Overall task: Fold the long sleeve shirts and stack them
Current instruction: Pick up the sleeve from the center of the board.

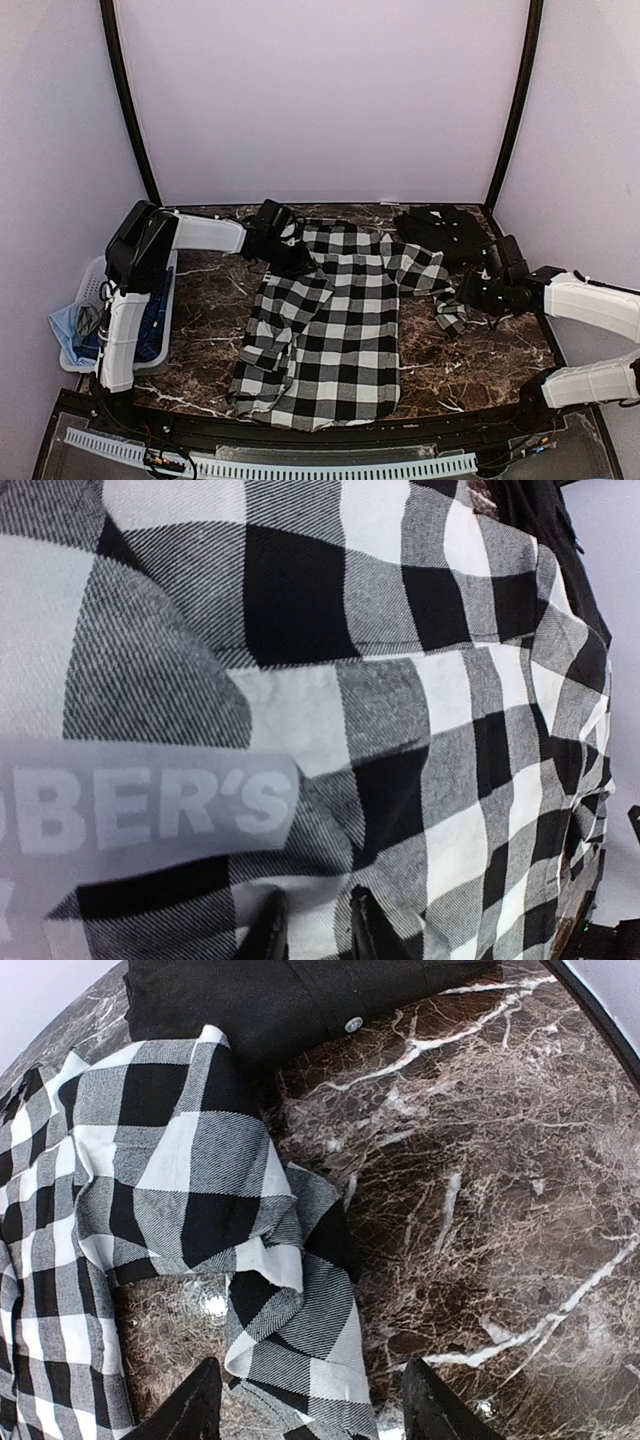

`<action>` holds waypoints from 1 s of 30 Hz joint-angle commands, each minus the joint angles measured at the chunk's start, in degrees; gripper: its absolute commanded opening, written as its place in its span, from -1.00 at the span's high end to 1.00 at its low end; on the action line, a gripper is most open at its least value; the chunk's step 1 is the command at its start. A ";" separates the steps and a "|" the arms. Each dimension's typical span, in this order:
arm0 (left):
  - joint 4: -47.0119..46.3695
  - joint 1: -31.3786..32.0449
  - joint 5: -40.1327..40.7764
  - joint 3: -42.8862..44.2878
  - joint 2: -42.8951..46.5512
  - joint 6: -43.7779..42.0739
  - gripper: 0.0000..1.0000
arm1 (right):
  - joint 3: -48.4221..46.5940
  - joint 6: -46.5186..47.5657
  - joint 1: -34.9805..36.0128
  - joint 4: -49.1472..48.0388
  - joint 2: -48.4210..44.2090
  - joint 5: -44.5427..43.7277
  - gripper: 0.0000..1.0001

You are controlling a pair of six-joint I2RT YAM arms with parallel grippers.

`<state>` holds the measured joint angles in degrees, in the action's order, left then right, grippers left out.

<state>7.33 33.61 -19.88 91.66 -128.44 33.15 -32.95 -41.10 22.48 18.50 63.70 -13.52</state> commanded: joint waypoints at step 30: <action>5.22 -4.56 6.09 0.58 0.86 -1.75 0.57 | -0.04 0.65 -3.24 -4.22 7.68 -1.31 0.99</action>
<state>8.47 29.76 -13.69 94.32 -130.50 32.47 -27.83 -41.19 19.44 10.33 72.55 -9.08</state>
